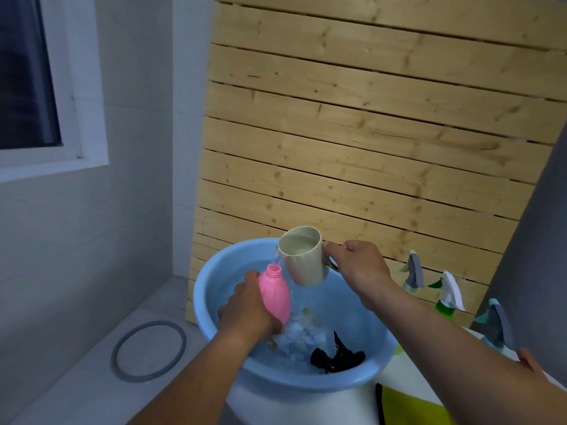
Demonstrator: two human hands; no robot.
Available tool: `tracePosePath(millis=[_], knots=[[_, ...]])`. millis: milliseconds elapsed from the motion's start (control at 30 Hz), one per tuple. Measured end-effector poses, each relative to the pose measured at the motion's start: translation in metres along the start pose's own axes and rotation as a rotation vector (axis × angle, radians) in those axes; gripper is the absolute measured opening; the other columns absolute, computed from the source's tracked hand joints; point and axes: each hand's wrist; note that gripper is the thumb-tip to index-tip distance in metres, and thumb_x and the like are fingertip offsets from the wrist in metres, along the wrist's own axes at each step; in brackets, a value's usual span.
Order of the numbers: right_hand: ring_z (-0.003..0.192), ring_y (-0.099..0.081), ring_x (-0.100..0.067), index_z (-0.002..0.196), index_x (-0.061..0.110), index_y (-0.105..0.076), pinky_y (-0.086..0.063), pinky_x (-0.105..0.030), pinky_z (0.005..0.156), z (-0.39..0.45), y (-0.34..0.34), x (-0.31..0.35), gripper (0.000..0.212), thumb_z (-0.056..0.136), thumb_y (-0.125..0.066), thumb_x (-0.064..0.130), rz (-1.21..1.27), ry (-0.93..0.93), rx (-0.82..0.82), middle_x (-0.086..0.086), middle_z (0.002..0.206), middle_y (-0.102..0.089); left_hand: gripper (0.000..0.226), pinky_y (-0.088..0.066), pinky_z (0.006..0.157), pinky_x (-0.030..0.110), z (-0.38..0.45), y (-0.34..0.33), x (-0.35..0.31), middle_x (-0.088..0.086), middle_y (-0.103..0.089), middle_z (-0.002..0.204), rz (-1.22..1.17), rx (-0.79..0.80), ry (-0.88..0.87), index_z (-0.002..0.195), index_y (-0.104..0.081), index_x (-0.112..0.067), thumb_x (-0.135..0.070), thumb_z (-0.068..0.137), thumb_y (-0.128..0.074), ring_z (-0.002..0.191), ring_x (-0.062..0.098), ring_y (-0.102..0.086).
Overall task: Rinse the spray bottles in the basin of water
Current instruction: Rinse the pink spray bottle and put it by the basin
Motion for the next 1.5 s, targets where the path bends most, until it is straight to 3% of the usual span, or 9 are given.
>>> tracePosePath(millis=[333, 500, 1500], knots=[[0.051, -0.041, -0.019, 0.053, 0.019, -0.047, -0.034, -0.030, 0.054, -0.004, 0.005, 0.005, 0.043, 0.080, -0.064, 0.048, -0.135, 0.078, -0.017, 0.004, 0.048, -0.044, 0.089, -0.052, 0.087, 0.047, 0.000, -0.001, 0.000, 0.001, -0.052, 0.110, 0.004, 0.003, -0.007, 0.122, -0.030, -0.028, -0.029, 0.055, -0.088, 0.102, 0.026, -0.057], [0.050, -0.036, -0.019, 0.059, 0.019, -0.046, -0.032, -0.029, 0.054, -0.005, 0.009, 0.008, 0.041, 0.081, -0.063, 0.049, -0.148, 0.103, 0.001, 0.005, 0.048, -0.041, 0.087, -0.052, 0.086, 0.046, 0.000, 0.000, 0.000, 0.000, -0.052, 0.108, 0.017, 0.001, -0.002, 0.119, -0.030, -0.028, -0.029, 0.054, -0.088, 0.100, 0.025, -0.058], [0.053, -0.047, -0.018, 0.057, 0.019, -0.051, -0.034, -0.029, 0.053, -0.013, 0.018, 0.024, 0.043, 0.083, -0.062, 0.053, -0.298, 0.156, -0.041, 0.007, 0.050, -0.048, 0.088, -0.048, 0.088, 0.042, -0.001, 0.000, -0.002, -0.001, -0.048, 0.111, 0.061, 0.003, 0.008, 0.123, -0.031, -0.028, -0.030, 0.055, -0.087, 0.104, 0.026, -0.057]])
Point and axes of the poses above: each hand's wrist, its own z-axis towards the middle knuckle, its own y-axis out of the back of the hand, x = y × z
